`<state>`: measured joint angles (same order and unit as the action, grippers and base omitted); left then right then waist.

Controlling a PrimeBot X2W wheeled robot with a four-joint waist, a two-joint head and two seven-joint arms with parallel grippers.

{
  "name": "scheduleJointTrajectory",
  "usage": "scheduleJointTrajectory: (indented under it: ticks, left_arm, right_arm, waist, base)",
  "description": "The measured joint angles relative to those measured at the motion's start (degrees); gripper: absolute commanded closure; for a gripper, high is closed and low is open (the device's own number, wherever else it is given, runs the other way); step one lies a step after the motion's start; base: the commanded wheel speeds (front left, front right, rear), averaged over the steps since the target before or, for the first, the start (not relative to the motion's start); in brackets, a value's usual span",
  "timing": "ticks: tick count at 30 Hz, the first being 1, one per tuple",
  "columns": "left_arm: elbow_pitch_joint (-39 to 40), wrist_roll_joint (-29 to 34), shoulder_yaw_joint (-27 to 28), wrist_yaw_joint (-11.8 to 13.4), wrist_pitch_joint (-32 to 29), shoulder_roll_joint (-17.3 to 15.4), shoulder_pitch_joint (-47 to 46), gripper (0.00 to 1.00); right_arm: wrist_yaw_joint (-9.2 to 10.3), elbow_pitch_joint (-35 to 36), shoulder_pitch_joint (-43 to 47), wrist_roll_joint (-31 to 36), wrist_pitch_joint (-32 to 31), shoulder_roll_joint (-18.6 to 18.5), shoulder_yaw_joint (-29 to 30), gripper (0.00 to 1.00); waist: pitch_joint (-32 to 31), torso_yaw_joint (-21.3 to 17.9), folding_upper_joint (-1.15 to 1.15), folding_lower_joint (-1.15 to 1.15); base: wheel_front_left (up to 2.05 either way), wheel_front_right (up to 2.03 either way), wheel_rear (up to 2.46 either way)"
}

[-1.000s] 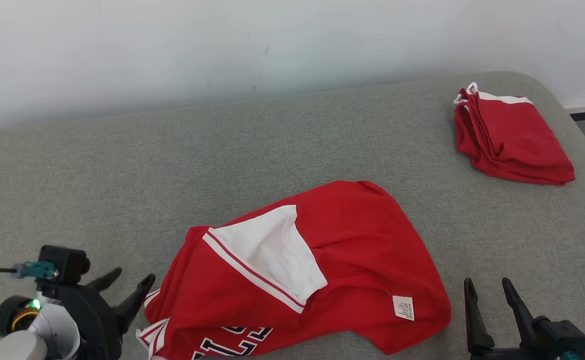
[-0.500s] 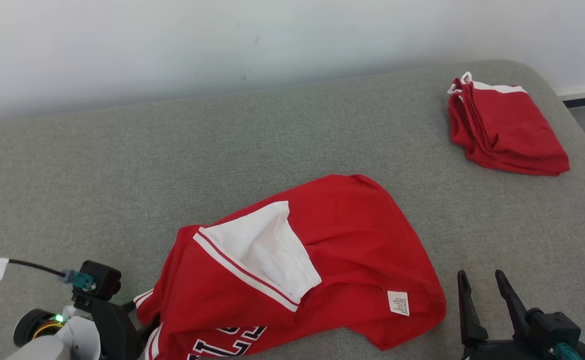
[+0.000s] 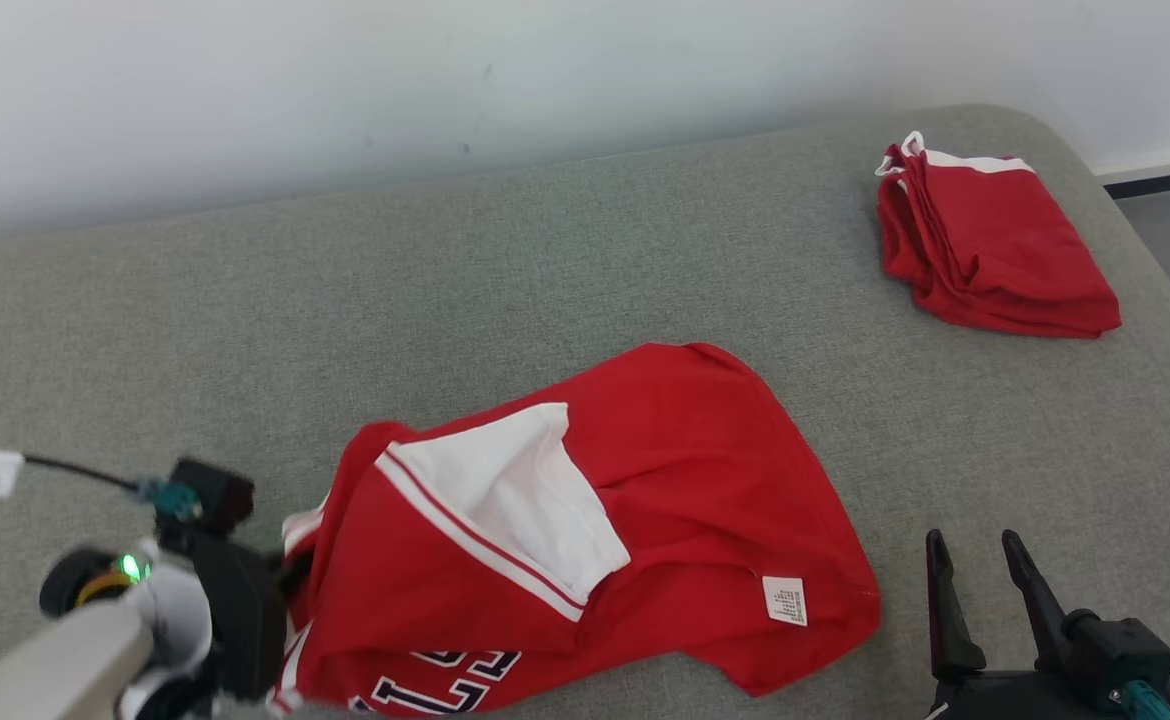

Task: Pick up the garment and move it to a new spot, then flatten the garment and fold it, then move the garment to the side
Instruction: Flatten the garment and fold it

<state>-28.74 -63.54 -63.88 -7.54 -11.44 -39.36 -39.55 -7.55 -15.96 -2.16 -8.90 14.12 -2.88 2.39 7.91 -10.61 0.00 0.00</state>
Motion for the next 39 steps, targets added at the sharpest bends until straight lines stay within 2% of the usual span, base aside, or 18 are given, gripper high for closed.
scheduleJointTrajectory:
  ticks: [10, 18, 19, 20, 21, 25, 31, 35, 39]
  left_arm:
    - [-1.07, -0.31, 2.26, 0.0, 12.36, -1.1, -15.14, 1.0]
    - [-9.46, 0.88, 2.48, 0.0, 20.64, -1.03, -19.61, 1.0]
    - [-11.35, 1.46, 2.03, 0.0, 21.3, -1.02, -19.62, 0.91]
    - [-12.73, 2.65, 1.19, 0.0, 21.63, -0.98, -19.61, 0.64]
    - [-13.9, 3.76, 0.2, 0.0, 22.08, -0.83, -19.56, 0.0]
    - [-15.85, 3.57, -1.24, -0.01, 23.52, 0.99, -19.17, 0.0]
    - [-16.0, 3.1, -0.01, 0.0, 25.77, 0.96, -21.28, 0.0]
    - [-12.14, 2.35, 0.71, 0.0, 26.24, 1.69, -21.69, 0.0]
    - [-7.42, 0.21, -1.83, 0.0, 24.62, 2.58, -21.71, 0.0]
  right_arm:
    - [0.0, 0.62, -0.27, 0.62, 0.0, -0.01, 0.41, 0.0]
    - [0.0, 1.22, -0.73, 0.9, 0.01, -0.01, 0.36, 0.0]
    - [0.0, 1.29, -0.81, 0.89, 0.02, -0.02, 0.3, 0.0]
    - [0.0, 1.27, -0.86, 0.89, 0.02, -0.03, 0.25, 0.0]
    - [0.0, 1.24, -0.92, 0.88, 0.03, -0.01, 0.15, 0.0]
    - [0.0, 1.05, -1.0, 0.86, 0.1, -0.01, 0.41, 0.0]
    - [0.0, 0.87, -0.52, 1.02, -0.01, -0.01, 1.27, 0.0]
    - [0.0, 0.96, -0.34, 1.02, -0.46, -0.02, 1.09, 0.0]
    - [0.0, 0.62, -0.41, 1.0, -0.56, -0.01, 0.33, 0.0]
  waist:
    - [0.41, 0.78, 0.01, 0.0]
    - [1.93, -0.6, 0.0, 0.0]
    - [2.24, -0.79, 0.0, 0.0]
    - [2.53, -0.98, 0.0, 0.01]
    - [2.81, -1.18, 0.0, 0.0]
    - [3.28, -1.64, 0.01, 0.01]
    - [1.77, -0.82, 0.0, 0.01]
    - [0.55, 0.23, 0.0, 0.0]
    - [-0.15, 1.04, 0.0, 0.0]
  base:
    - [0.0, 0.0, 0.0]
    - [0.0, 0.0, 0.0]
    - [0.0, 0.0, 0.0]
    - [0.0, 0.0, 0.0]
    - [0.0, 0.0, 0.0]
    - [0.0, 0.0, 0.0]
    - [0.0, 0.0, 0.0]
    - [0.0, 0.0, 0.0]
    - [0.0, 0.0, 0.0]
